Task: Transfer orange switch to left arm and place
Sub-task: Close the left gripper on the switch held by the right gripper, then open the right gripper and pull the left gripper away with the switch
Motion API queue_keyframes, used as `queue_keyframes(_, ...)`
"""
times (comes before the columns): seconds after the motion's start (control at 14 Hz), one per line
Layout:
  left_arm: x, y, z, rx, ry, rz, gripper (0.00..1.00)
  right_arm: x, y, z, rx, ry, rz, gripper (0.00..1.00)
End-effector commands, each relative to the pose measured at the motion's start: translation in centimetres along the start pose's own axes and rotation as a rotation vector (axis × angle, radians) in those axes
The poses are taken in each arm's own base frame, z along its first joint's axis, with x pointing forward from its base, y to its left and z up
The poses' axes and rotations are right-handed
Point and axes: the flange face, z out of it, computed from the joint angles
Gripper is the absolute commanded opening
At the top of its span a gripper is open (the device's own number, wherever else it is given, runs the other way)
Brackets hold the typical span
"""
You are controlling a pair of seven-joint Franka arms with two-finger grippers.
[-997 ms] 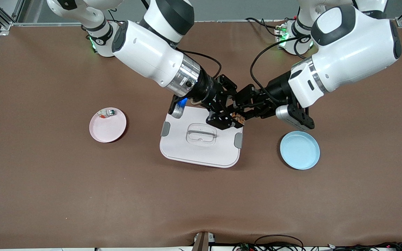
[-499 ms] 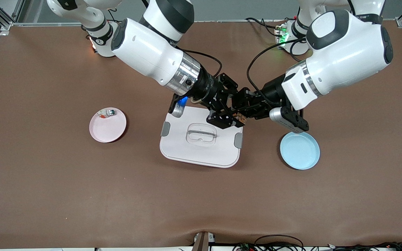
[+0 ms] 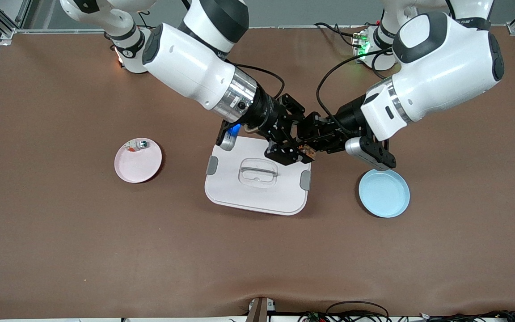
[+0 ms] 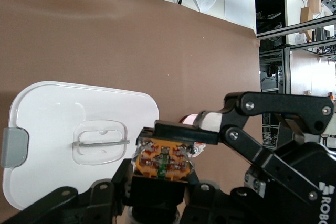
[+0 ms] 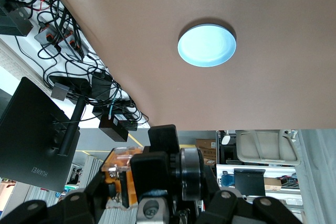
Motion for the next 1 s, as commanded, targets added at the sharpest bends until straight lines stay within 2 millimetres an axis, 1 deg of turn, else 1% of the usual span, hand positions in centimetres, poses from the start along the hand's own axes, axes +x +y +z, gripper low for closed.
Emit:
queue_keyframes(0.0,0.8,-0.3,-1.1,0.008,0.027,0.053,0.0,-0.6,-0.1,0.0,0.005,-0.024,0.022,0.27)
queue_keyframes(0.07,0.8,-0.5,-1.1,0.009,0.025,0.057,0.0,-0.6,-0.2,0.0,0.006,-0.024,0.026,0.99)
queue_keyframes(0.36,0.9,-0.7,-1.1,0.012,0.026,0.063,0.0,-0.4,-0.5,-0.1,0.011,-0.021,0.032,1.0)
queue_keyframes(0.5,0.9,-0.9,-1.1,0.017,0.026,0.083,0.0,0.0,-1.2,-0.6,0.012,-0.012,0.031,1.0)
queue_keyframes(0.64,1.0,-1.4,-1.2,0.024,0.019,0.116,0.0,1.1,-1.8,-0.7,-0.028,0.028,0.01,1.0)
queue_keyframes(0.71,1.0,-2.1,-1.0,0.034,0.005,0.114,0.0,1.7,-2.4,-1.0,-0.047,0.042,-0.007,1.0)
queue_keyframes(0.78,1.3,-3.4,-1.3,0.074,-0.003,0.129,0.0,2.3,-2.5,-1.0,-0.082,0.07,-0.022,1.0)
queue_keyframes(0.93,1.2,-4.4,-1.2,0.134,-0.043,0.178,0.0,3.5,-2.9,-1.7,-0.163,0.116,-0.124,1.0)
